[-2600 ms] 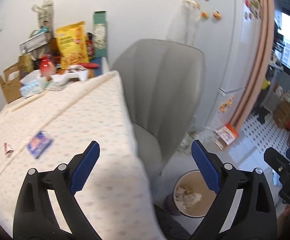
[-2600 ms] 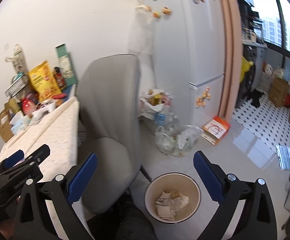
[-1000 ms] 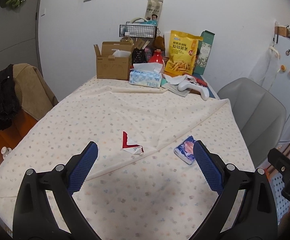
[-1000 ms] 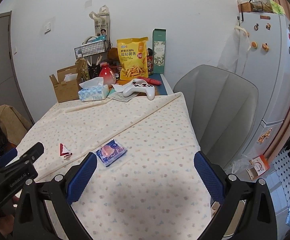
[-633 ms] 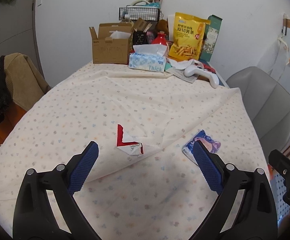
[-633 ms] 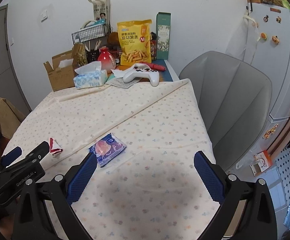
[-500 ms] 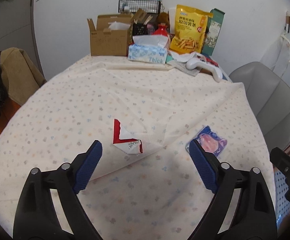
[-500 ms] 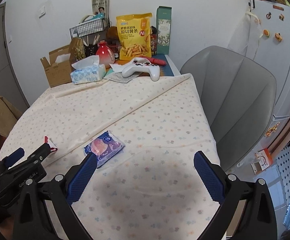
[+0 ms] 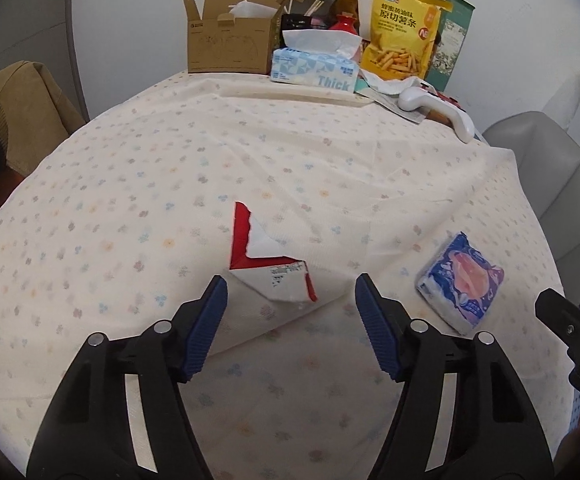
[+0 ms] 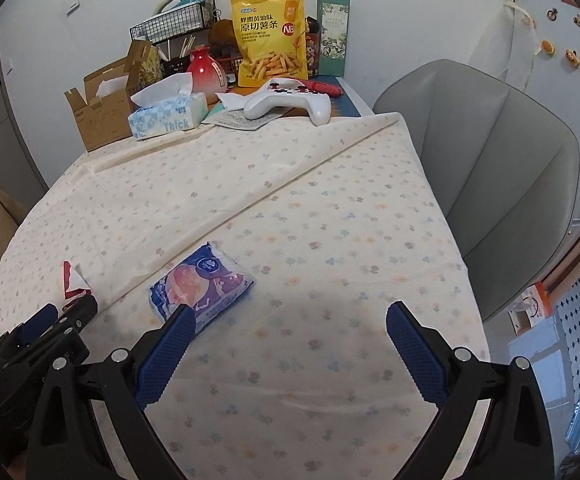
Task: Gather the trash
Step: 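Close the left tool on the red-and-white torn wrapper, then grasp the blue wet-wipe pack with the right tool while the left holds the wrapper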
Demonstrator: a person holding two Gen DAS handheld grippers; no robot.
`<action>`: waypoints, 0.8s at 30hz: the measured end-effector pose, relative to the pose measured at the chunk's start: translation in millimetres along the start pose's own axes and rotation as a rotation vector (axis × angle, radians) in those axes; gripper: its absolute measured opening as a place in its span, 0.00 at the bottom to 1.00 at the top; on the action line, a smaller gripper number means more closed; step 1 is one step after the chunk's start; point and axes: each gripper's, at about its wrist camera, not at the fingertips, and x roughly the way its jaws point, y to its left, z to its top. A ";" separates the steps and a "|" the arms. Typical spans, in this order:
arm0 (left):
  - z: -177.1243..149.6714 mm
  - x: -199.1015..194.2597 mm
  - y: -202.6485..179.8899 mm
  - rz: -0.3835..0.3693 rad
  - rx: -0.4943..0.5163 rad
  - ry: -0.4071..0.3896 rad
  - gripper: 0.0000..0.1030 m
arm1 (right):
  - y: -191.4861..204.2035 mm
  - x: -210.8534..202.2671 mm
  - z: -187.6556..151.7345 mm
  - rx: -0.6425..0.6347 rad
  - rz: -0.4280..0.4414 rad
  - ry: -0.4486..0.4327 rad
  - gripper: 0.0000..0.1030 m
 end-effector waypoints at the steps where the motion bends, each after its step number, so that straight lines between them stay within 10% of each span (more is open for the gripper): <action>1: 0.5 0.1 3.2 0.004 -0.011 -0.004 0.60 | 2.2 2.0 -0.5 -0.002 0.002 0.003 0.91; 11: 4.1 3.0 12.4 0.003 -0.044 -0.012 0.07 | 19.8 11.3 -4.7 -0.029 0.039 0.028 0.88; 24: 18.5 -7.3 32.8 0.060 -0.078 -0.057 0.02 | 57.3 35.0 -1.2 -0.082 0.080 0.061 0.85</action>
